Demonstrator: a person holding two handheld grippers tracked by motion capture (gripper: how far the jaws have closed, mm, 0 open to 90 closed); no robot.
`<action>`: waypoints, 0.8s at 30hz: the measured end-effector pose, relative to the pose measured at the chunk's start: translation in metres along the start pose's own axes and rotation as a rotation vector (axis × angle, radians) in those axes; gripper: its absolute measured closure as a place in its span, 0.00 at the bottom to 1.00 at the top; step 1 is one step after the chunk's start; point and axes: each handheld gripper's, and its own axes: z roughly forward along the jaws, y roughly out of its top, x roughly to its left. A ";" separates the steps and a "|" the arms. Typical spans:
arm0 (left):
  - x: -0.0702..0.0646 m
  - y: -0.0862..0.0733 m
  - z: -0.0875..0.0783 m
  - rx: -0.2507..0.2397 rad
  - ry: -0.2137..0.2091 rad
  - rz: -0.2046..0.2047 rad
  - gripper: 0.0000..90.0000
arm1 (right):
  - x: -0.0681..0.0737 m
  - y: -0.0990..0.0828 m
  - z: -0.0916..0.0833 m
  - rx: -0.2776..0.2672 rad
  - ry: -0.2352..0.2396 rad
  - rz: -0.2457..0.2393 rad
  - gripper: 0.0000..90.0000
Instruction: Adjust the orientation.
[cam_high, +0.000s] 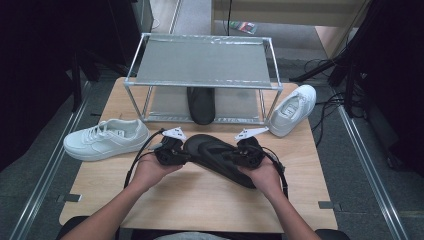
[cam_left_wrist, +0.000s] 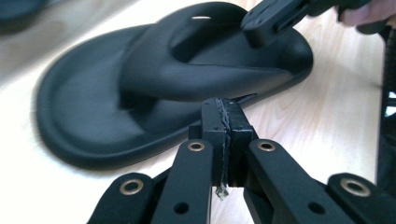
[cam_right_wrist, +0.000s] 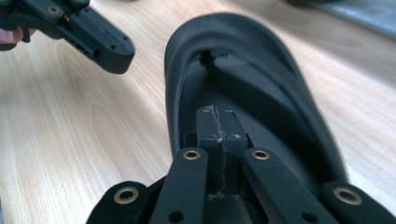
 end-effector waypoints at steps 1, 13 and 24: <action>0.000 0.001 0.003 0.005 -0.002 0.004 1.00 | 0.001 -0.001 0.001 0.005 0.000 -0.006 1.00; 0.002 0.008 0.018 0.030 -0.007 0.001 1.00 | 0.007 -0.014 0.006 0.041 -0.013 -0.003 1.00; 0.001 0.013 0.025 0.043 -0.016 0.005 1.00 | 0.016 -0.019 0.007 0.033 0.009 0.012 1.00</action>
